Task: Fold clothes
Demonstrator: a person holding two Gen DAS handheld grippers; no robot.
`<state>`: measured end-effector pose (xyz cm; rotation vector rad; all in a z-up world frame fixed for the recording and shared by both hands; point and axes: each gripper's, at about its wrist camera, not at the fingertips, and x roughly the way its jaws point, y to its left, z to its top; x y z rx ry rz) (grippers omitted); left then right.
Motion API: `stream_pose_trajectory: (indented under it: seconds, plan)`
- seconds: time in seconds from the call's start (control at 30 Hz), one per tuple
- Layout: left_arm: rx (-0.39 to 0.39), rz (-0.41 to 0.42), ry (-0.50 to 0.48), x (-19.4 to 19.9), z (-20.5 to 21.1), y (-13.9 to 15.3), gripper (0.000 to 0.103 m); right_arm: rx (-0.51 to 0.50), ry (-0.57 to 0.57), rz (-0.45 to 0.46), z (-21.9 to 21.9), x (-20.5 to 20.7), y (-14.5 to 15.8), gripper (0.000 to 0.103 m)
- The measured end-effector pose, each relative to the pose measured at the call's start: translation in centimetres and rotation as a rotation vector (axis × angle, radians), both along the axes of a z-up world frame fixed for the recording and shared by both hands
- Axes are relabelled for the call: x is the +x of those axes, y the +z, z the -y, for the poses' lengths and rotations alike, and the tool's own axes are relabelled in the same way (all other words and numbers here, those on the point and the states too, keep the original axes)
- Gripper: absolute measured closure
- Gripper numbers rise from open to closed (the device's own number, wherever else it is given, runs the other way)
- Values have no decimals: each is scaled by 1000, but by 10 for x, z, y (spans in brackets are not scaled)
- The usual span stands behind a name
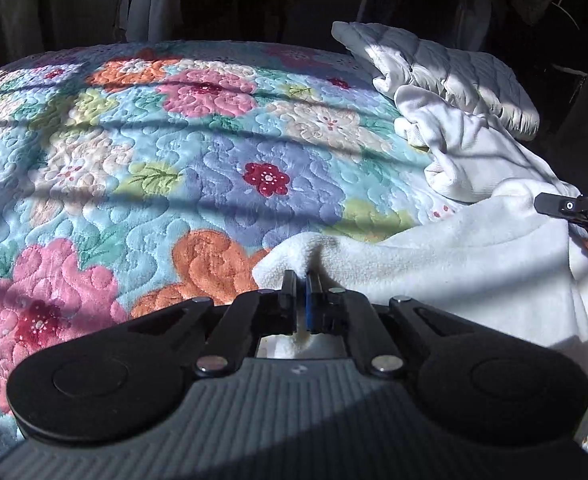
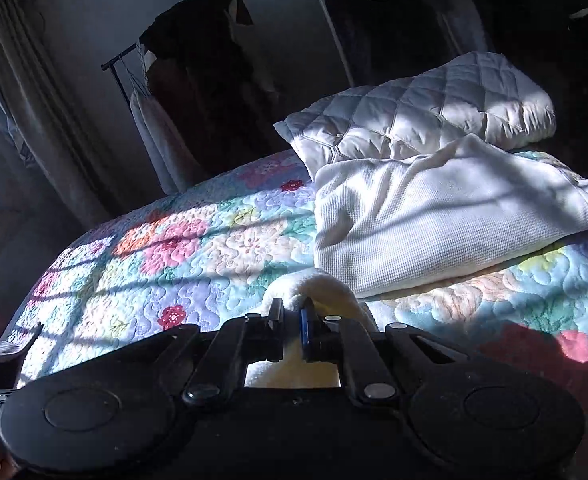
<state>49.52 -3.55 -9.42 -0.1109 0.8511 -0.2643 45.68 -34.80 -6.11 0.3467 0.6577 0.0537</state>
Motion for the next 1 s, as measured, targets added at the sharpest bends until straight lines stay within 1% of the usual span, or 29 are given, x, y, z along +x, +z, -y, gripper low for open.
stream_pose_trajectory:
  seconds: [0.03,0.07,0.1,0.13,0.17,0.2,0.27,0.33,0.37,0.43,0.47,0.5,0.53,0.57,0.6,0.73,0.77,0.8,0.83,0.9,0.93,0.97,1.0]
  plan:
    - [1,-11,16,1,-1,-5,99,-13,4,-43,-2,6,-5,86]
    - [0,-18,29,1,-2,-10,99,-15,-10,-59,-3,7,-8,82]
    - [8,-22,37,1,-3,-14,99,-6,-33,-52,-3,4,-7,69]
    - [23,-23,43,0,-3,-18,99,5,-50,-35,-3,-1,-4,59]
    - [38,-20,49,-1,-3,-20,99,14,-65,-12,-4,-8,0,46]
    - [47,-16,52,-2,-3,-21,99,12,-68,8,-5,-15,4,45]
    - [48,-21,64,-3,-5,-22,99,-14,-58,30,-8,-28,11,45]
    - [41,-35,77,-2,-7,-22,99,-57,-36,14,-11,-38,16,45]
    - [39,-40,79,-1,-7,-22,99,-73,-3,6,-13,-40,16,45]
    - [37,-47,83,0,-7,-23,99,-130,86,-53,-22,-38,13,47]
    - [36,-51,85,1,-7,-23,99,-159,130,-102,-27,-33,9,54]
    - [44,-48,80,0,-6,-23,99,-170,181,-155,-31,-25,4,65]
    - [59,-41,70,-1,-4,-22,99,-166,223,-181,-33,-20,0,67]
    - [74,-34,59,-3,-2,-21,99,-161,251,-196,-35,-14,-4,67]
    - [88,-26,47,-5,0,-20,99,-167,261,-207,-37,-6,-9,67]
    - [105,-21,37,-8,-1,-20,99,-180,230,-206,-41,20,-21,68]
    - [109,-24,40,-8,-2,-21,99,-183,222,-200,-42,26,-24,70]
    - [122,-28,39,-9,-3,-21,99,-190,215,-192,-42,31,-27,75]
    - [150,-31,43,-9,-5,-23,99,-202,204,-178,-42,34,-29,78]
    - [229,-41,65,-10,-10,-29,100,-215,165,-168,-40,39,-32,79]
    - [208,-40,54,-12,-17,-31,100,-219,145,-167,-39,42,-33,79]
    - [163,-44,53,-15,-25,-31,100,-205,126,-172,-37,42,-33,79]
    - [138,-43,55,-20,-30,-29,100,-179,109,-180,-34,41,-32,78]
